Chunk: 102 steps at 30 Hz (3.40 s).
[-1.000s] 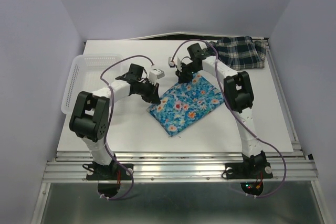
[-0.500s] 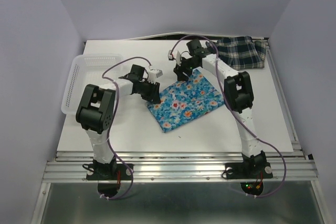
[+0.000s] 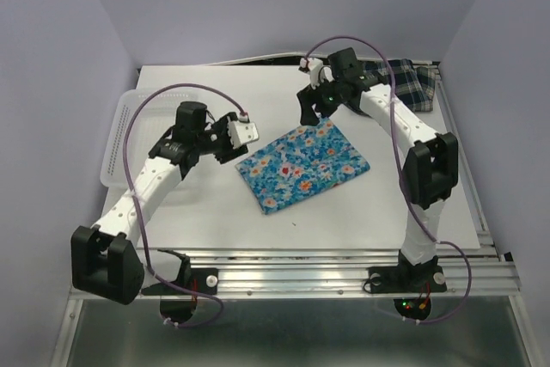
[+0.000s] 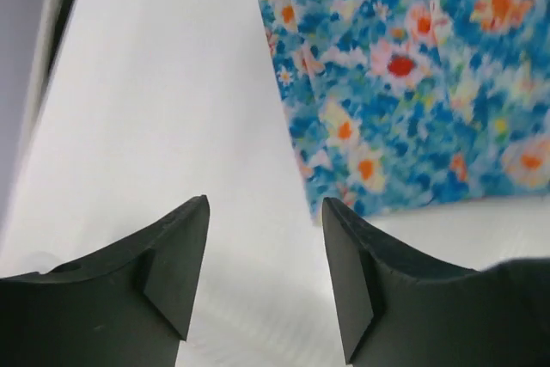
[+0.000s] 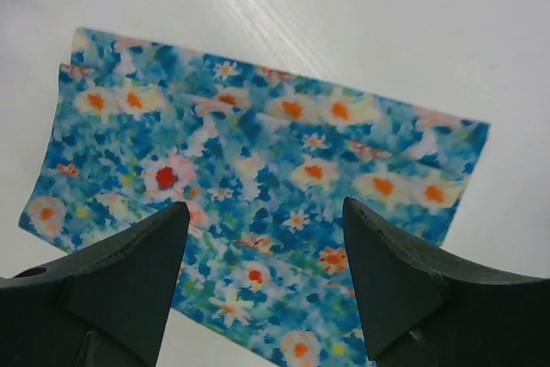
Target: Fold and stack the skirts
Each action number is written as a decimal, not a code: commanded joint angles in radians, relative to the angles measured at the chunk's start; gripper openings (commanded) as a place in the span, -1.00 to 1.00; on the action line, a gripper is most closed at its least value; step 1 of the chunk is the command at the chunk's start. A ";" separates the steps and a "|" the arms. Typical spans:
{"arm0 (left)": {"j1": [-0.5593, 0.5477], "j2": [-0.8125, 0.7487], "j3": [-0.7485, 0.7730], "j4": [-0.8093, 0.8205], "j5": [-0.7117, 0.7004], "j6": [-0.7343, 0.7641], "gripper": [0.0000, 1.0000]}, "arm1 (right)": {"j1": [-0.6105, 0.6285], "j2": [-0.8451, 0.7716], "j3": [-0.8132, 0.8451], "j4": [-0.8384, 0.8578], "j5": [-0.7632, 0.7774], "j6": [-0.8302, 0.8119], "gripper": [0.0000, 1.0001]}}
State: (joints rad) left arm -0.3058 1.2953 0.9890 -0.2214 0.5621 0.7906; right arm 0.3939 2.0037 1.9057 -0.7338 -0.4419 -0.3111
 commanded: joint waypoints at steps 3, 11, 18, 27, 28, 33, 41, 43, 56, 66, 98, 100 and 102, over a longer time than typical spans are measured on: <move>-0.032 -0.030 -0.144 -0.237 0.010 0.787 0.21 | -0.010 0.000 -0.177 -0.044 0.005 0.148 0.53; -0.141 -0.050 -0.429 0.094 -0.039 1.042 -0.12 | -0.030 0.056 -0.192 -0.032 0.003 0.181 0.50; -0.208 0.048 -0.506 0.295 -0.048 1.118 -0.11 | -0.040 0.086 -0.183 -0.032 0.061 0.168 0.50; -0.228 0.202 -0.481 0.381 -0.097 1.174 -0.28 | -0.040 0.139 -0.139 -0.041 0.157 0.149 0.48; -0.228 0.208 -0.472 0.384 -0.099 1.176 -0.38 | -0.040 0.147 -0.134 -0.050 0.148 0.145 0.48; -0.228 0.150 -0.458 0.332 -0.054 1.167 -0.93 | -0.040 0.205 -0.112 -0.073 0.150 0.106 0.45; -0.243 -0.082 -0.362 0.001 0.044 0.981 -1.00 | -0.040 0.219 -0.131 -0.036 0.042 0.063 0.38; -0.246 -0.161 -0.348 -0.083 0.068 0.955 -1.00 | -0.040 0.189 -0.135 -0.012 -0.003 0.070 0.38; -0.319 -0.166 -0.521 0.061 -0.139 0.871 -0.42 | -0.030 0.116 -0.071 -0.118 -0.024 0.059 0.36; -0.312 -0.056 -0.477 -0.035 -0.111 1.029 0.03 | -0.030 0.105 -0.134 -0.118 0.074 0.020 0.35; -0.351 0.061 -0.099 -0.463 0.033 0.915 -1.00 | 0.022 0.207 -0.145 -0.075 0.020 -0.037 0.18; -0.354 0.049 -0.124 -0.435 0.024 0.901 -0.79 | 0.031 0.202 -0.143 -0.072 0.011 -0.036 0.19; -0.358 0.033 -0.151 -0.378 0.019 0.842 0.09 | 0.031 0.179 -0.146 -0.053 0.006 -0.049 0.23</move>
State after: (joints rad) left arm -0.6537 1.3651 0.8734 -0.6083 0.5602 1.7126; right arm 0.3969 2.2204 1.7866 -0.8047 -0.3840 -0.3454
